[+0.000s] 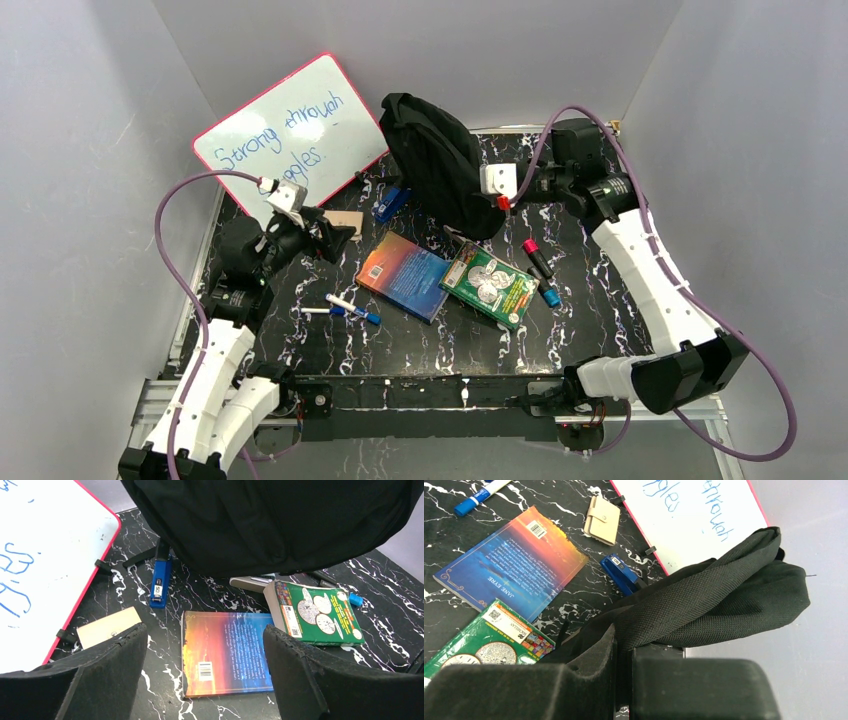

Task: Pack the student bag
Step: Place the student bag at the center of the board, then unzip the student bag at the center of the board.

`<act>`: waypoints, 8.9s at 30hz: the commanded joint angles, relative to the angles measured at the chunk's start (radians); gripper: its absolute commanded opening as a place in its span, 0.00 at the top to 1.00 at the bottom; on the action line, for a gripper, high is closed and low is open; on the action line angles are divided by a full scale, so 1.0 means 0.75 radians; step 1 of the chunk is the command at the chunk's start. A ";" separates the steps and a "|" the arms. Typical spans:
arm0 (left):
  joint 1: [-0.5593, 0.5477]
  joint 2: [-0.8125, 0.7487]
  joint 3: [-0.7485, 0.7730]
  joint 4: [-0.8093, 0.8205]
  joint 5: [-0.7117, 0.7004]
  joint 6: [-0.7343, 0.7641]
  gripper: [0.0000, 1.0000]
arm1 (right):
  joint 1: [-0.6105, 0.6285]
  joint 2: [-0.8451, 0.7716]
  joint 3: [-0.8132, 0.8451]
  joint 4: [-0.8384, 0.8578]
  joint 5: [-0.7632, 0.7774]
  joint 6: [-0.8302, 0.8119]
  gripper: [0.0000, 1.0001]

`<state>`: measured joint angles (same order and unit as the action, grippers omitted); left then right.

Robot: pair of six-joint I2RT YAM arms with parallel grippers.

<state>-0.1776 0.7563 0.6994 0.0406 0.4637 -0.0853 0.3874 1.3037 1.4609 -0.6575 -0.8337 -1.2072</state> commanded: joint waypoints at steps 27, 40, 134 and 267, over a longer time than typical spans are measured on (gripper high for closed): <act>0.008 -0.137 0.109 -0.268 -0.052 0.520 0.16 | 0.166 -0.193 -0.075 -0.064 -0.124 -0.274 1.00; 0.008 -0.098 0.067 -0.138 -0.051 0.386 0.17 | 0.166 -0.371 -0.400 0.862 0.247 0.644 1.00; -0.430 0.789 0.292 0.065 -0.669 -0.738 0.05 | 0.166 -0.537 -0.832 0.663 1.245 2.788 0.38; -0.441 1.302 0.407 0.257 -0.409 -1.014 1.00 | 0.357 -0.492 -1.102 0.648 1.419 2.850 1.00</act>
<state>-0.5259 1.7298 0.9646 0.2546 0.1986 -0.8940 0.6559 1.0168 0.6464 -0.0364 0.1246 0.9985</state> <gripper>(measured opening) 0.036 0.017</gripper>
